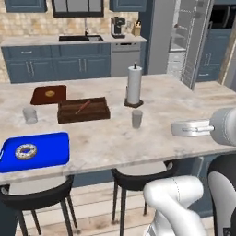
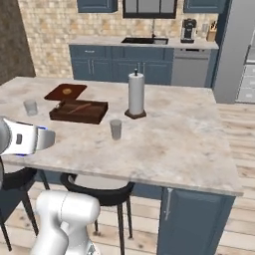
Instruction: Take the donut and cake from the fridge and place them on the empty tray on the dining counter.
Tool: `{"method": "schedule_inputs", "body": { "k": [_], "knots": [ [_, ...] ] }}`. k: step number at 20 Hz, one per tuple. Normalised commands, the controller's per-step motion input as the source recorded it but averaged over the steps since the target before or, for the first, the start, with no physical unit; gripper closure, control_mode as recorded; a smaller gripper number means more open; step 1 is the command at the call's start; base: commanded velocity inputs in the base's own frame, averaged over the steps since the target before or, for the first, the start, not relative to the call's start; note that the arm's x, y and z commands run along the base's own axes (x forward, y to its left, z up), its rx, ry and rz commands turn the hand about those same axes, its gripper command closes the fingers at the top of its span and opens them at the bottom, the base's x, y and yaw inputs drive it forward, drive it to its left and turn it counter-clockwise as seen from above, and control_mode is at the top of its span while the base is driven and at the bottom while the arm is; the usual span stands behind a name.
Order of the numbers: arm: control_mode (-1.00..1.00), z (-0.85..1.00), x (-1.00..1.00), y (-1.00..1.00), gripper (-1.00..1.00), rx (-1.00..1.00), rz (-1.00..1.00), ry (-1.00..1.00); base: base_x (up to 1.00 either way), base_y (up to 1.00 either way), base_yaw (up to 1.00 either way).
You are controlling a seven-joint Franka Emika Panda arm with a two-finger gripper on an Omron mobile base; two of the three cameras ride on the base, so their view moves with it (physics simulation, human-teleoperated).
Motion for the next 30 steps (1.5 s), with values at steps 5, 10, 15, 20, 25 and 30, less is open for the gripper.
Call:
{"method": "schedule_inputs", "body": {
  "k": [5,10,15,20,25,30],
  "knots": [
    [1.00,0.00,0.00,0.00,-1.00,0.00,0.00,0.00,0.00,-1.00,-0.16],
    [1.00,0.00,0.00,0.00,-1.00,0.00,0.00,0.00,0.03,-1.00,-0.12],
    [1.00,0.00,0.00,0.00,-1.00,0.00,0.00,0.00,0.28,-1.00,-0.04],
    [1.00,0.00,0.00,0.00,-1.00,0.00,0.00,0.00,0.45,-1.00,0.00],
    [1.00,0.00,0.00,0.00,-1.00,0.00,0.00,0.00,0.58,-1.00,0.00],
    [1.00,0.00,0.00,0.00,-1.00,0.00,0.00,0.00,0.96,-1.00,0.02]
  ]
}}
